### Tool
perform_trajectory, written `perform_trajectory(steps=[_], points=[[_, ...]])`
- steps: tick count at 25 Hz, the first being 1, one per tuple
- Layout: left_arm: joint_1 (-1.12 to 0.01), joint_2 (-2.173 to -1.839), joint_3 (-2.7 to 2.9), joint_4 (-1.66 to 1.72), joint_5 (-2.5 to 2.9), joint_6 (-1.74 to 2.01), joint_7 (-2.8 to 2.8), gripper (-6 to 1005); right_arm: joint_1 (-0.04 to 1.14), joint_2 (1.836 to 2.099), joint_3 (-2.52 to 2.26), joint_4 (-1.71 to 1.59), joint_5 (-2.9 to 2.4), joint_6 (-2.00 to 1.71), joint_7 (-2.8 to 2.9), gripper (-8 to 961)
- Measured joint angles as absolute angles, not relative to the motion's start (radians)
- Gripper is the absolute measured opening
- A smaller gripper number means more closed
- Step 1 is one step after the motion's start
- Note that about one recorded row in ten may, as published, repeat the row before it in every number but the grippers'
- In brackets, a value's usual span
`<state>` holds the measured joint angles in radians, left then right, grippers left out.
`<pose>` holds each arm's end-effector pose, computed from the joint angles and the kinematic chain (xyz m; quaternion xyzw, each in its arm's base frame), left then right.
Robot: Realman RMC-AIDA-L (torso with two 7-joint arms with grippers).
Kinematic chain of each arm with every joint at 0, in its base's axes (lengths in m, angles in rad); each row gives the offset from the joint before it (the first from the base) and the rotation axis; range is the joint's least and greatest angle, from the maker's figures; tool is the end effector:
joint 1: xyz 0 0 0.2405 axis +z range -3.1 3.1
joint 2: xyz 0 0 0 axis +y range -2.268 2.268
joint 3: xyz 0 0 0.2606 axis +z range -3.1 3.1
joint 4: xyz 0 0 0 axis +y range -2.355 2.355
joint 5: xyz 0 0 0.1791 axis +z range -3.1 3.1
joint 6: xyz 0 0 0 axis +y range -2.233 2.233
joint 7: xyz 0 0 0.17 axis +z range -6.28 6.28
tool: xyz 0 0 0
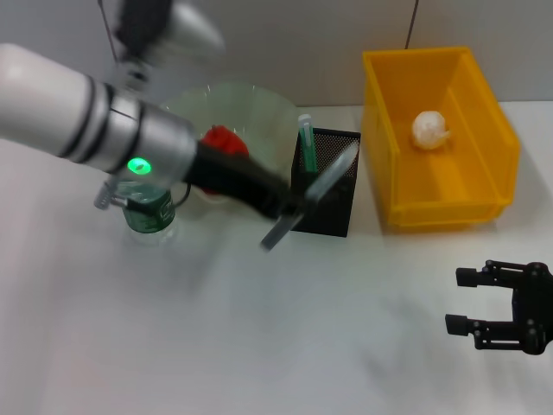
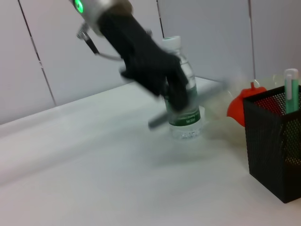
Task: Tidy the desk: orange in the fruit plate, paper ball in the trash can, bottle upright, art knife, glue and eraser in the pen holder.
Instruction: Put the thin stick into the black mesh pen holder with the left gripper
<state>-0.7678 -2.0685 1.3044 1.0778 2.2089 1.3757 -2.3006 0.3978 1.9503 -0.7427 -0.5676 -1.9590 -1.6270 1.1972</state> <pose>-0.1336 0.3654 -0.0548 -0.9635 -0.2502 -0.0041 0.0948 0.2937 0.2761 0.0048 -0.9496 0.1915 0.2067 0.1371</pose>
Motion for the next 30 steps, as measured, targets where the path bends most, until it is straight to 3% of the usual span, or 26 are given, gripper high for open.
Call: perform_trajectory(steps=[4, 9, 21, 30], points=[[-0.691, -2.068, 1.120, 1.028, 1.879, 1.404, -2.056, 147, 0.402, 1.951, -0.742, -0.566, -1.960, -1.623, 1.215, 768], [-0.671, -2.069, 1.073, 0.846, 1.612, 1.352, -1.813, 147, 0.407, 1.952, -0.742, -0.568, -1.960, -1.622, 1.228, 768], [-0.746, -2.080, 1.313, 0.340, 0.911, 1.157, -1.036, 148, 0.416, 1.957, -0.752, -0.567, -1.960, -1.610, 1.268, 768], [-0.753, -2.080, 1.795, 0.342, 0.425, 0.959, -0.751, 144, 0.420, 1.966, -0.753, -0.567, -1.960, -1.610, 1.279, 768]])
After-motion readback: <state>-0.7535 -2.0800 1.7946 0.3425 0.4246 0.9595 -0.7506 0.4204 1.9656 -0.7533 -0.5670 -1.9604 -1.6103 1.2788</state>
